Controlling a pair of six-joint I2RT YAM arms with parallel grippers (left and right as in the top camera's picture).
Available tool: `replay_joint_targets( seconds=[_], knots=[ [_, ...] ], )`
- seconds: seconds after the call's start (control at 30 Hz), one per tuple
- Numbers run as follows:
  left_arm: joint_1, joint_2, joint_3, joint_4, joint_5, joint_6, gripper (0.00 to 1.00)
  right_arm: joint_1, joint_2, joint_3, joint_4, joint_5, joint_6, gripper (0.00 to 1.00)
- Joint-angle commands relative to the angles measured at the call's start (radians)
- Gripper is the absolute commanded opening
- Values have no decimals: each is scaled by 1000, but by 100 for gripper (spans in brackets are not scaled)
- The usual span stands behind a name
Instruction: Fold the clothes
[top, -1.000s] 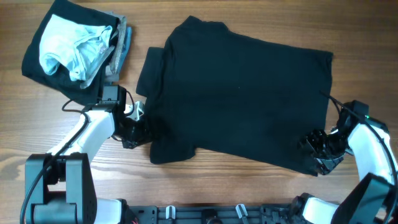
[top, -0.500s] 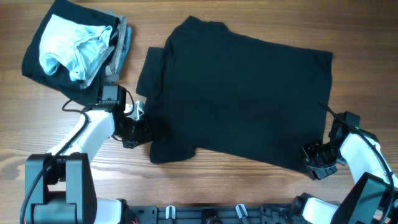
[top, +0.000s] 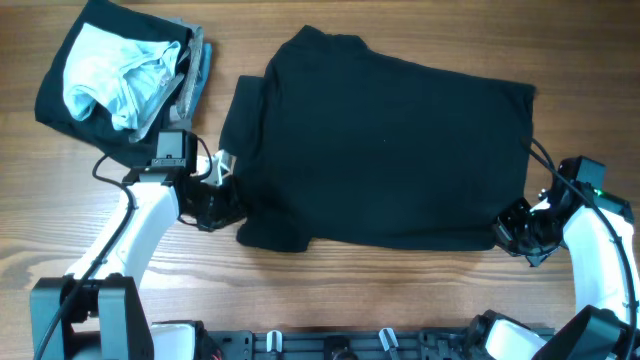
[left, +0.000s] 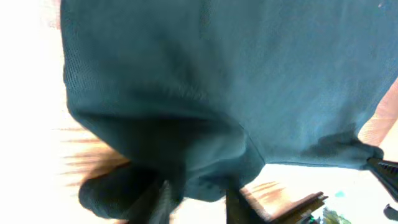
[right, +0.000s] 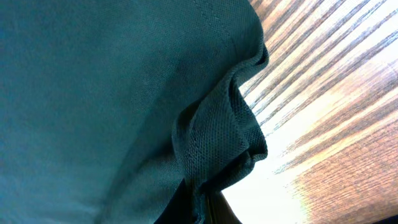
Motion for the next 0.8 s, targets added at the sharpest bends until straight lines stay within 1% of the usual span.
replay_joint_targets(
  seconds=[0.0,0.07,0.13,0.17,0.27,0.3,0.33,0.4,0.43,0.5,0.57,0.7,0.73,0.77],
  knots=[
    [5,-7,6,-38,-88,0,60,-5,-11,13,12,-11,-17,4],
    [5,-7,-18,-35,-124,0,74,-5,-11,13,20,-11,-17,4],
    [5,-5,-51,5,-124,0,77,-5,-11,13,26,-11,-16,4],
    [5,6,-70,56,-123,0,78,-5,-11,13,32,-11,-16,4],
    [4,39,-76,75,-58,0,68,-5,-11,13,36,-11,-16,4],
    [0,42,-76,66,6,0,65,-5,-11,13,35,-11,-17,4],
    [-11,43,-76,60,19,0,65,-5,-11,13,35,-11,-16,4],
    [-47,43,-80,60,-53,0,62,-5,-11,13,37,-11,-16,4],
    [-78,43,-86,63,-122,0,47,-5,-11,13,40,-11,-17,4],
    [-122,43,-97,84,-135,1,29,-5,-11,13,43,-11,-17,4],
    [-135,43,-97,76,-130,5,4,-5,-11,13,43,-11,-18,4],
    [-132,34,-55,-23,-66,34,4,-5,-11,13,47,-11,-40,4],
    [-124,23,-22,-64,-59,39,4,-5,-11,13,47,-11,-44,4],
    [-109,7,32,-113,-59,39,4,-5,-11,13,53,-24,-81,4]
  ],
)
